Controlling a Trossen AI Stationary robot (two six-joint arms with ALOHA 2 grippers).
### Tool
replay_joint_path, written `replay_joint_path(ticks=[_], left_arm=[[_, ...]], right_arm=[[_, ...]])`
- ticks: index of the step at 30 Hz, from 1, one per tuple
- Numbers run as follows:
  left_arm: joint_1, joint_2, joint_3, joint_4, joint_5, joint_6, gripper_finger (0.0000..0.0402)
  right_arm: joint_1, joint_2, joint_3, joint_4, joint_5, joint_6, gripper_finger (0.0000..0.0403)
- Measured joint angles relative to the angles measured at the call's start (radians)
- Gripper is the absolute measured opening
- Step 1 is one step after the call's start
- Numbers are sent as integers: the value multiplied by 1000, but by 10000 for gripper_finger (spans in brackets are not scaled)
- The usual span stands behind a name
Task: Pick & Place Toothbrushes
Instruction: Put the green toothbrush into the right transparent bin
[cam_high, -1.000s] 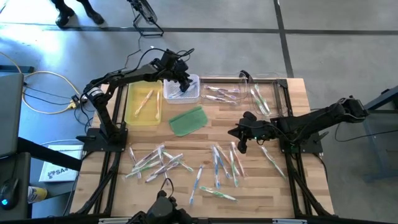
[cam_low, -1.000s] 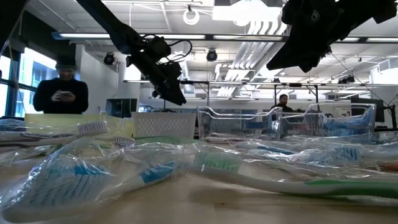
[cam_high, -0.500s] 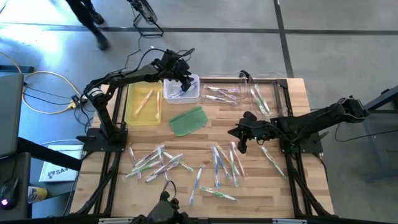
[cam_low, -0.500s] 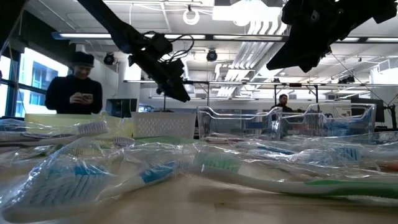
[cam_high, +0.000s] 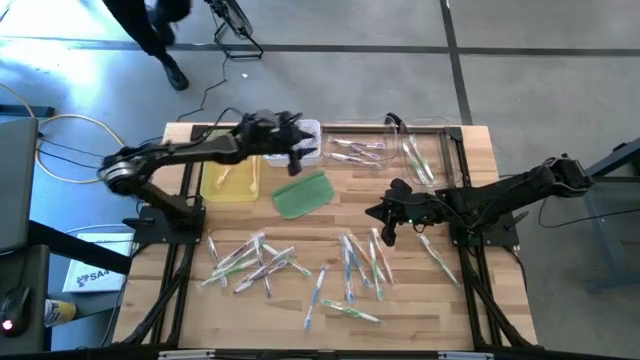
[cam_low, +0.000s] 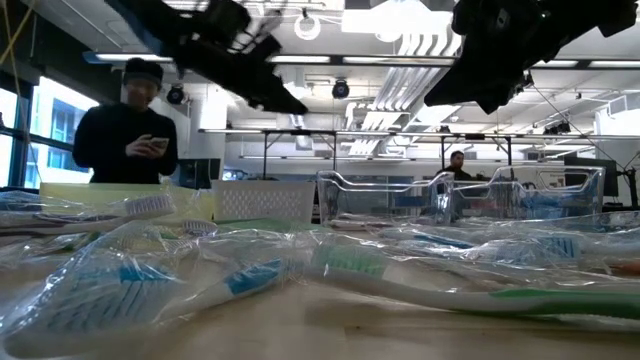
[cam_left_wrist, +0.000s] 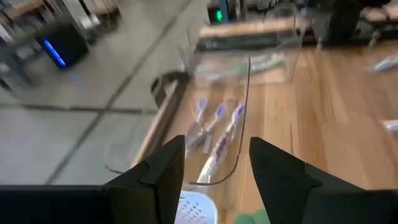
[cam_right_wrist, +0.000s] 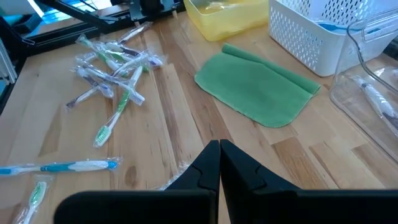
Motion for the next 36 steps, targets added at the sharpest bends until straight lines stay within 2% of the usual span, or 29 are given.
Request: replay_joint_path(ticks=[10, 13, 17, 22, 27, 33, 36], left_arm=[[-64, -460, -399, 211, 1, 38, 175], [-104, -572, -475, 250, 2, 63, 175], [-140, -685, -510, 251, 4, 82, 175], [-159, -760, -513, 218, 12, 83, 175], [-157, -778, -513, 186, 13, 83, 175], [-157, -778, -513, 128, 13, 83, 175], [-157, -778, -513, 126, 13, 82, 175]], right_arm=[[-3, 0, 0, 0, 20, -7, 3], [-4, 0, 0, 1, 30, -8, 3], [-12, 0, 0, 1, 29, -11, 3], [-24, 0, 0, 1, 26, -15, 3], [-24, 0, 0, -14, 12, 10, 3], [-24, -7, 0, -154, -104, 219, 3], [-6, -7, 16, -278, -100, 296, 3]])
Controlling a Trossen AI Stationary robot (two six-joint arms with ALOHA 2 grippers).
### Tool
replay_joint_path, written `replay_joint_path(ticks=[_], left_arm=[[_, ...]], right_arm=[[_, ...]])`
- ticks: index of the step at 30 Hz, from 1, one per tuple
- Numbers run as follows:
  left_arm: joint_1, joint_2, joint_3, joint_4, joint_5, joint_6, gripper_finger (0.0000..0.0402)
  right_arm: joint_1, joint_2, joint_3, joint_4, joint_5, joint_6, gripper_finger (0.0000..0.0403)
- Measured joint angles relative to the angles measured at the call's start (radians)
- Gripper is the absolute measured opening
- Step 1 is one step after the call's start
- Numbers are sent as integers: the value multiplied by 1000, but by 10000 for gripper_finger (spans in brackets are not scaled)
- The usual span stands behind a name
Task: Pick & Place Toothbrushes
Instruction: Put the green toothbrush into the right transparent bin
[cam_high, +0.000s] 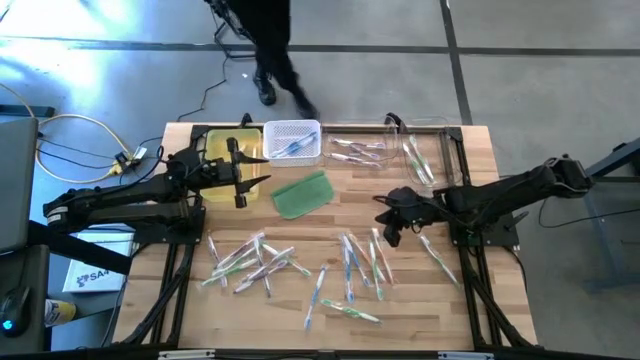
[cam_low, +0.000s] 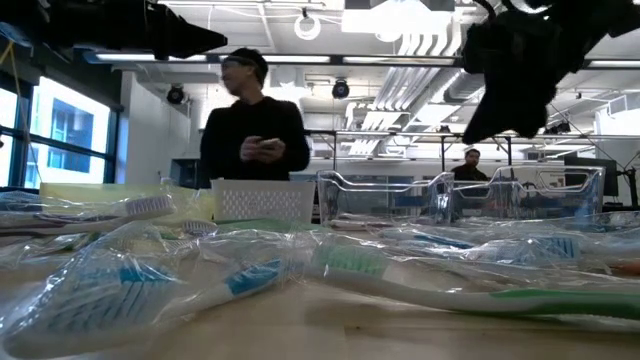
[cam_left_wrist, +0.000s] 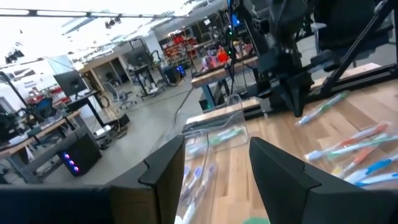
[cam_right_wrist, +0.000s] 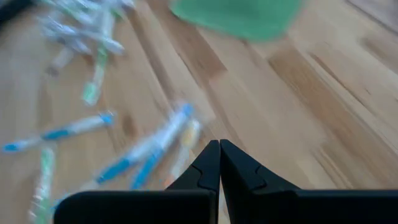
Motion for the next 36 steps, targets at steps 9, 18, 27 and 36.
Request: replay_joint_path(ticks=[9, 18, 27, 36], left_arm=[[0, 0, 0, 0, 0, 0, 175], [0, 0, 0, -5, -1, 0, 175], [0, 0, 0, -5, -4, 0, 175], [0, 0, 0, -12, -4, 0, 175]], right_arm=[[43, 26, 156, -428, 16, 284, 3], [91, 94, 155, -712, -180, 535, 3], [127, 157, 154, -744, -318, 511, 3], [155, 158, 154, -756, -270, 409, 3]])
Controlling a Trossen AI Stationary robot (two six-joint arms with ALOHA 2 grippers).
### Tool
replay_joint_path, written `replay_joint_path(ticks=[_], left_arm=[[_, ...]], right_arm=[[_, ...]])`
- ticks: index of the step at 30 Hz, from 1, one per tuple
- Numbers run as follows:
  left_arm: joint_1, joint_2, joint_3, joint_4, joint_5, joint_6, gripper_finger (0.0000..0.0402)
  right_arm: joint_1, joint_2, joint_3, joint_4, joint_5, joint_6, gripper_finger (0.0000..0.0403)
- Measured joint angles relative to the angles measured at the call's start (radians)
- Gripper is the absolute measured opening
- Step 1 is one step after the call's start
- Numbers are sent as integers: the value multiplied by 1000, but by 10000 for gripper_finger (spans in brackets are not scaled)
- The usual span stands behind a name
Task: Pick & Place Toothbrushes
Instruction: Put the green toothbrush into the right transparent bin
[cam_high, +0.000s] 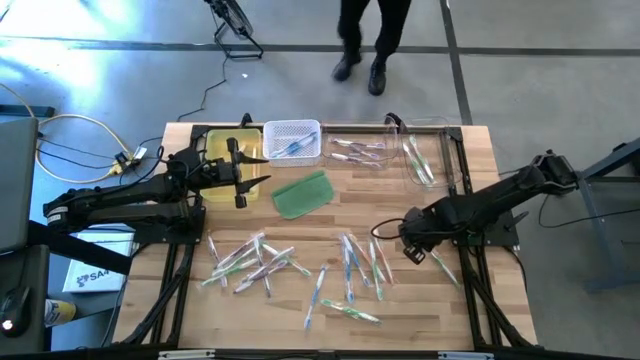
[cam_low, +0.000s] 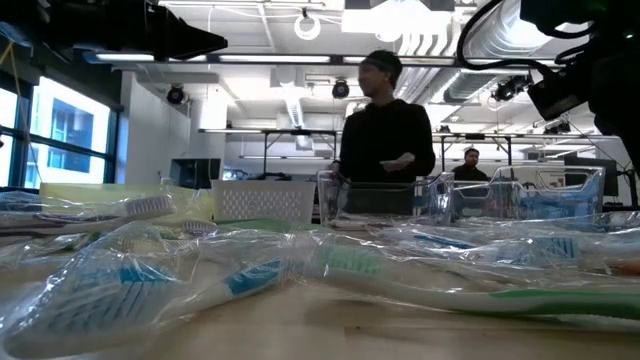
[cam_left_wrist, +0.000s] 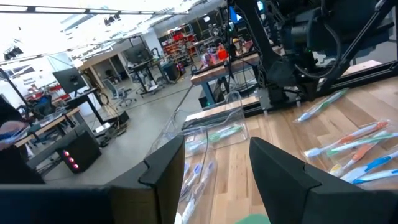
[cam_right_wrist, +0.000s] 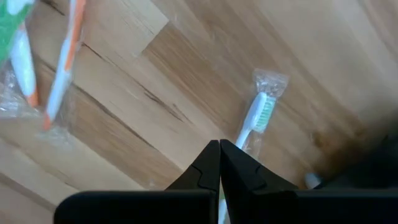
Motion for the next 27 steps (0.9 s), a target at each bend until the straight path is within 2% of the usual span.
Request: replay_joint_path(ticks=[12, 20, 24, 27], left_arm=[[0, 0, 0, 0, 0, -3, 175], [0, 0, 1, 0, 0, -4, 175], [0, 0, 1, 0, 0, -4, 175], [0, 0, 1, 0, 0, -4, 175]], right_arm=[[-1, 0, -9, 3, 33, -109, 4], [-1, 0, -78, 42, -35, -188, 35], [-1, 0, -100, 61, -4, -190, 41], [-1, 0, -102, 77, -16, -234, 65]])
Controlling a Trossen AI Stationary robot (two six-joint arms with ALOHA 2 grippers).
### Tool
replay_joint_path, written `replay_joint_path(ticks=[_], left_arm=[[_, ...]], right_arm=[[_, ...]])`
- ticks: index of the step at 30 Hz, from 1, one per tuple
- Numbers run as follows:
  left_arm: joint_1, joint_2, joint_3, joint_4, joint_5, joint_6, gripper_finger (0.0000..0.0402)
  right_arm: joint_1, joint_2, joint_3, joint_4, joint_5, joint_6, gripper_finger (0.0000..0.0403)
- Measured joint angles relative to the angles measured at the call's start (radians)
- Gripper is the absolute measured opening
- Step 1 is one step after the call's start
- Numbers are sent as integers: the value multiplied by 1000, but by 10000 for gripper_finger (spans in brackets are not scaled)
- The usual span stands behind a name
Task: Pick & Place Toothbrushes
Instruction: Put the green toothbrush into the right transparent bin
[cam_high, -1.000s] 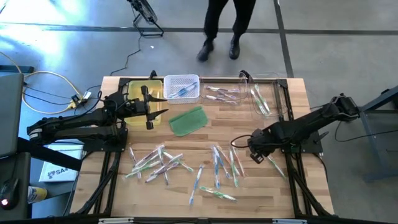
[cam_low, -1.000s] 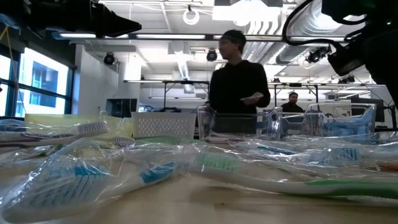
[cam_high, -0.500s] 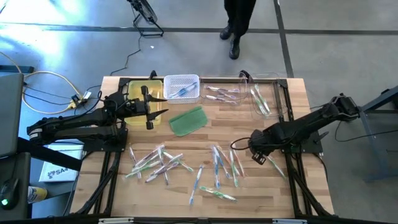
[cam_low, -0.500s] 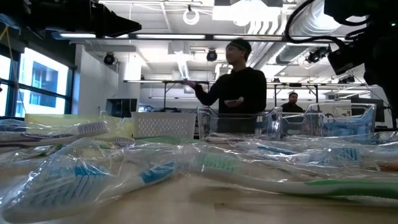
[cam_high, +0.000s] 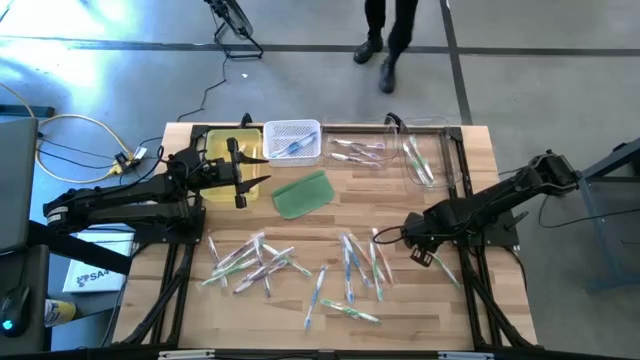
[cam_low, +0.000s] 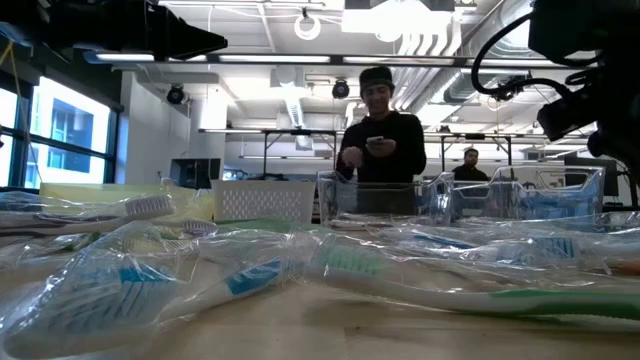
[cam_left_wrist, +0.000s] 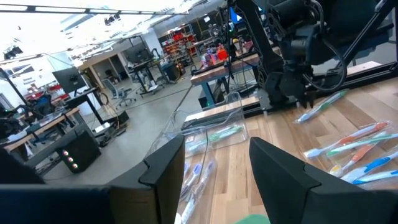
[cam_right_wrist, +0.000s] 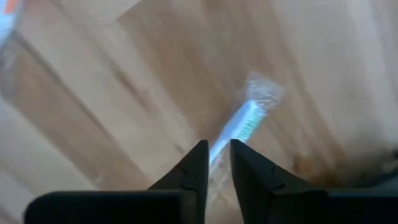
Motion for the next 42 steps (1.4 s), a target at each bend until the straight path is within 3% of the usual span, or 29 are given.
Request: replay_joint_path(ticks=[7, 12, 21, 30, 38, 42], left_arm=[[0, 0, 0, 0, 0, 0, 175], [0, 0, 0, -8, 0, 0, 175], [0, 0, 0, -15, 0, 0, 175], [0, 0, 0, -39, 0, 0, 175], [0, 0, 0, -38, -5, 0, 175], [0, 0, 0, -38, -5, 0, 175]], right_arm=[[0, 0, 0, -3, -29, -18, 167], [0, 0, 0, -6, -11, -26, 200], [0, 0, -5, -5, -6, -15, 203], [50, -1, -149, 58, -19, 173, 203], [100, -4, -187, 159, -28, 189, 203], [105, -3, -187, 163, -25, 203, 184]])
